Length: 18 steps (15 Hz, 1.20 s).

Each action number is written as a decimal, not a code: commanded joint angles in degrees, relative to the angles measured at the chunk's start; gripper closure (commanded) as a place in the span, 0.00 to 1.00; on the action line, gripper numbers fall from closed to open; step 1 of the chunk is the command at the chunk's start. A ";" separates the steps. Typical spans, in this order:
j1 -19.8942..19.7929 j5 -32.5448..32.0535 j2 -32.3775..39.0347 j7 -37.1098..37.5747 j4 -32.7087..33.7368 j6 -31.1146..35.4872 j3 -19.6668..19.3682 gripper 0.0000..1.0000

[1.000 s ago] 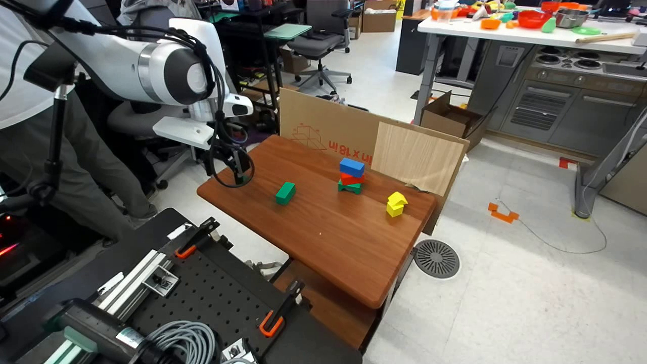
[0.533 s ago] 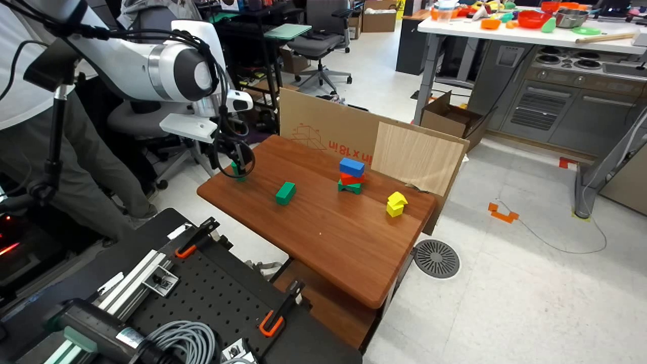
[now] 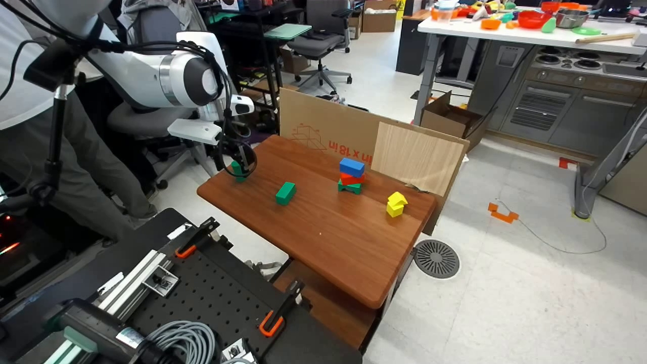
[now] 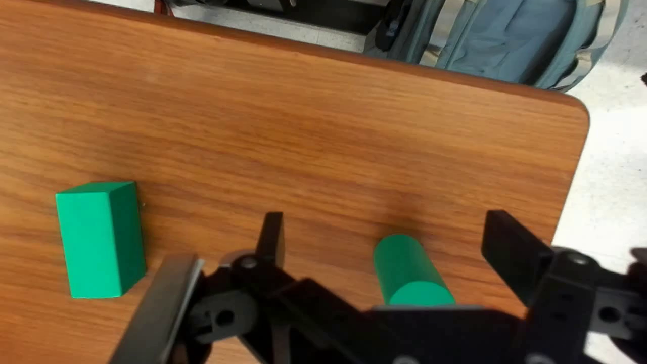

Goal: Stack up the two green blocks

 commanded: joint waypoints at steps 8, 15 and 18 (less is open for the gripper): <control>3.55 -2.02 4.47 2.43 6.59 -1.48 -2.67 0.31; 4.07 -2.85 3.58 3.38 6.94 -1.48 -3.34 0.87; 3.77 -2.86 3.09 3.48 6.69 -1.73 -3.59 0.91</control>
